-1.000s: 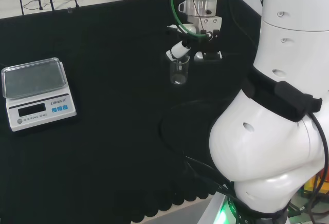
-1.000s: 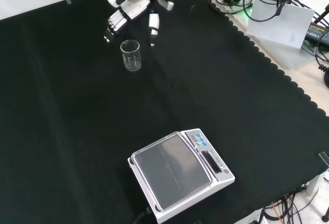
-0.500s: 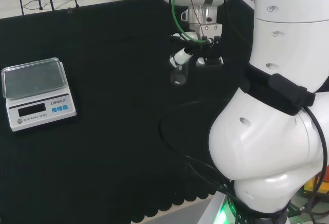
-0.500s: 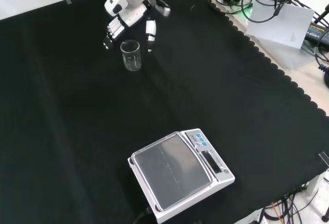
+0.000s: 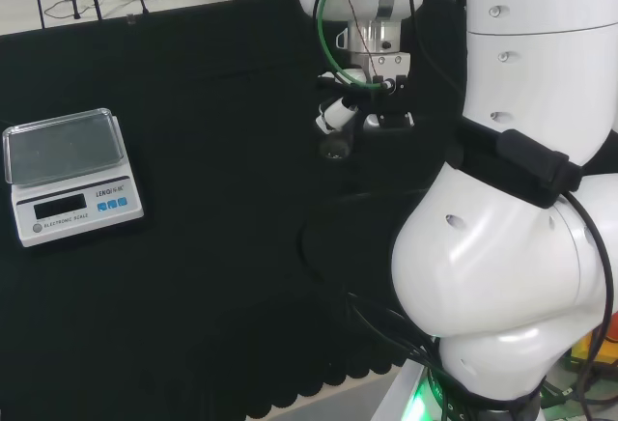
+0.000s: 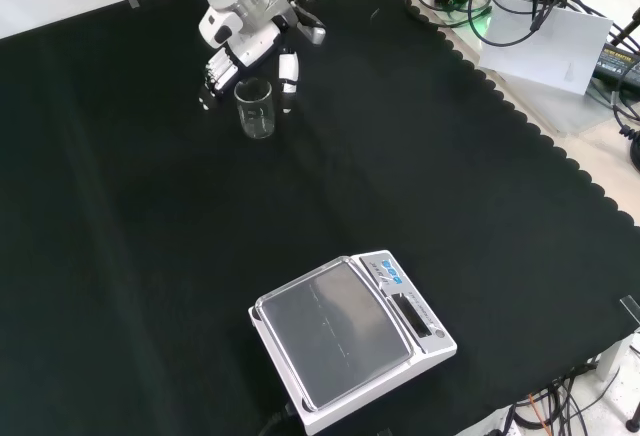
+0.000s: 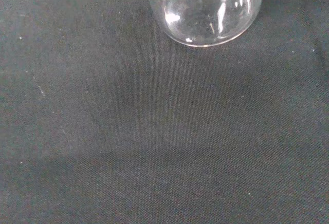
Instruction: Pick up the beaker.
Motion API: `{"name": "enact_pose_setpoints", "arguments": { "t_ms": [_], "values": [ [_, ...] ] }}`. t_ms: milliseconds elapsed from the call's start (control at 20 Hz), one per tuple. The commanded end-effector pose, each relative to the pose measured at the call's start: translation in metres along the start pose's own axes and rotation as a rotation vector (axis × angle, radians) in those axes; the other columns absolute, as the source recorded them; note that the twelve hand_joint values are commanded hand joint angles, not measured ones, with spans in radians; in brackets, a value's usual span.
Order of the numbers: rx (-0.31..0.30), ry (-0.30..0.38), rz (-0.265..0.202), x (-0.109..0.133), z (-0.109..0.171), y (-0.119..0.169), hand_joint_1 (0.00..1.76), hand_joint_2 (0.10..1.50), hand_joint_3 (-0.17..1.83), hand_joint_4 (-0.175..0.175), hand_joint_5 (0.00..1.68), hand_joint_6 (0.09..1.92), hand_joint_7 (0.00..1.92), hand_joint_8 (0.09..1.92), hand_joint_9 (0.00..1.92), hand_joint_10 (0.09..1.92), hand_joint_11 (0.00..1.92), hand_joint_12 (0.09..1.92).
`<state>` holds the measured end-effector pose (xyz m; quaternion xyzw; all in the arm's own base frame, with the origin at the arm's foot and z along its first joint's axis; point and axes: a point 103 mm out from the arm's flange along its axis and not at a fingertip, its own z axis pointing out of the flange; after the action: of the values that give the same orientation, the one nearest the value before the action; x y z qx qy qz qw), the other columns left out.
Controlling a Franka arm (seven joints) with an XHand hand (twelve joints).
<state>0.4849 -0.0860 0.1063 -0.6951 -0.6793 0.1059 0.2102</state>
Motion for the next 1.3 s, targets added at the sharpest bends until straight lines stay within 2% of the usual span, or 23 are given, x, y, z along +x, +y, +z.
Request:
{"name": "enact_pose_setpoints", "arguments": {
  "t_ms": [50,200,350,450,600,700,750,850,1000,1050,1150,1200,1250,1300],
  "values": [
    [0.026,-0.004,0.015,0.000,0.010,0.009,0.68,0.79,0.12,0.095,0.00,0.09,0.00,0.26,0.00,0.79,0.00,0.96],
    [0.038,-0.006,0.020,-0.001,0.013,0.013,0.73,0.80,0.13,0.094,0.00,0.09,0.00,0.32,0.01,0.84,0.00,1.06],
    [0.016,-0.002,0.022,0.000,0.012,0.014,0.82,0.79,0.21,0.091,0.05,0.09,0.01,0.48,0.14,0.87,0.01,1.37],
    [-0.007,-0.006,0.022,0.001,0.010,0.015,0.91,0.75,0.36,0.080,0.15,0.09,0.10,0.64,0.34,0.86,0.18,1.47],
    [-0.044,-0.007,0.013,0.004,0.007,0.016,1.01,0.68,0.59,0.051,0.35,0.09,0.34,0.82,0.68,0.79,0.60,1.34],
    [-0.057,-0.003,0.006,0.007,0.006,0.018,1.08,0.68,0.68,0.028,0.36,0.64,0.48,0.93,0.85,0.78,0.82,1.22],
    [-0.061,0.000,0.004,0.007,0.006,0.019,1.11,0.68,0.70,0.015,0.35,0.91,0.52,1.00,0.90,0.84,0.91,1.17],
    [-0.071,0.012,0.000,0.008,0.006,0.021,1.17,0.69,0.73,-0.024,0.36,1.22,0.57,1.18,0.95,0.97,1.09,1.05],
    [-0.081,0.020,-0.006,0.010,0.006,0.023,1.23,0.72,0.75,-0.094,0.47,1.41,0.63,1.40,0.98,1.15,1.25,0.92],
    [-0.082,0.021,-0.008,0.011,0.006,0.023,1.22,0.87,0.58,-0.127,0.55,1.44,0.66,1.45,0.98,1.20,1.27,0.90],
    [-0.085,0.024,-0.009,0.010,0.004,0.023,1.19,1.12,0.25,-0.163,0.63,1.46,0.69,1.48,0.98,1.27,1.27,0.87],
    [-0.088,0.027,-0.008,0.011,0.001,0.023,1.18,1.17,0.16,-0.104,0.66,1.45,0.72,1.47,0.99,1.29,1.27,0.87],
    [-0.093,0.026,-0.009,0.010,-0.004,0.022,1.23,1.12,0.24,-0.087,0.66,1.45,0.72,1.48,0.99,1.27,1.28,0.85],
    [-0.100,0.022,-0.011,0.010,-0.010,0.021,1.28,1.04,0.38,-0.085,0.67,1.46,0.72,1.49,1.01,1.26,1.28,0.84]
  ]
}}
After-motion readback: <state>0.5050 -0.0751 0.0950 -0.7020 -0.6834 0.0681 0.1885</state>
